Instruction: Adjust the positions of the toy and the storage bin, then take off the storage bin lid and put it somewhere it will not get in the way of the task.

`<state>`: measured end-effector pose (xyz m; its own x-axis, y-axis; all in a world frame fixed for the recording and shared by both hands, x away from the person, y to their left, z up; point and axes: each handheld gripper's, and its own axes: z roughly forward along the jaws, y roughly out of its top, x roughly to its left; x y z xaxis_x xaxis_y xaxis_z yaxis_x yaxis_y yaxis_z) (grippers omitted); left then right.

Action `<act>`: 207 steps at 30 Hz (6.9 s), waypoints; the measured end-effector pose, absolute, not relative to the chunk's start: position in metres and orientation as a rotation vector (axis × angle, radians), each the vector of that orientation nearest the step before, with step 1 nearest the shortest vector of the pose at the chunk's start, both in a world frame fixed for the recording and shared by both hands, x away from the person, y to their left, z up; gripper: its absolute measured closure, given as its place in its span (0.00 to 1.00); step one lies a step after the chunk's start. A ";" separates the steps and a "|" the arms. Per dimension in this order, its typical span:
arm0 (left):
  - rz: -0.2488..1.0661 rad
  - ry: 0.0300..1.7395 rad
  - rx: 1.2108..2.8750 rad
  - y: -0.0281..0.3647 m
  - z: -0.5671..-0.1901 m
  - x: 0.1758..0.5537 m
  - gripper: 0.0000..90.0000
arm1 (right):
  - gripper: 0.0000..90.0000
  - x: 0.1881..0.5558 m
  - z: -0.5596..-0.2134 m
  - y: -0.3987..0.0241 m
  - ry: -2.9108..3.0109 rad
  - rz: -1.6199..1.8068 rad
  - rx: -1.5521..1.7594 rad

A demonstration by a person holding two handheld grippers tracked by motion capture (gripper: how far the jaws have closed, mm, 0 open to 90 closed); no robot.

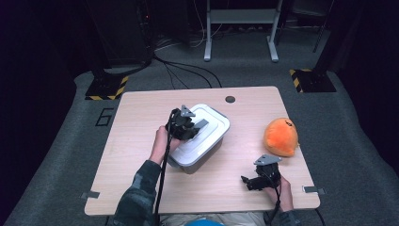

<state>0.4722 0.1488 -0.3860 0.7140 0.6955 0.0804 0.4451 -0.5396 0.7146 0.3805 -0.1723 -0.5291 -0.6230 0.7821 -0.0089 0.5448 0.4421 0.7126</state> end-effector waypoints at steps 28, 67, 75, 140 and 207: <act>0.326 0.674 2.242 0.147 -0.389 0.488 0.74 | 0.01 0.381 -0.529 -0.172 2.362 0.984 1.137; 0.407 0.710 2.203 0.149 -0.364 0.480 0.74 | 0.01 0.381 -0.529 -0.172 2.354 0.986 1.143; 0.420 0.723 2.191 0.153 -0.359 0.478 0.74 | 0.01 0.381 -0.529 -0.172 2.354 0.986 1.143; 0.582 0.887 2.121 0.238 -0.334 0.472 0.74 | 0.01 0.381 -0.529 -0.172 2.355 0.986 1.147; 0.678 1.595 1.841 0.352 -0.419 0.478 0.74 | 0.02 0.381 -0.529 -0.173 2.348 0.984 1.152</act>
<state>0.4778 0.3521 -0.4189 0.1458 0.9893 -0.0082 0.6810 -0.0943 0.7262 0.3812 -0.1728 -0.5292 -0.6108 0.7917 -0.0041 0.5521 0.4297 0.7146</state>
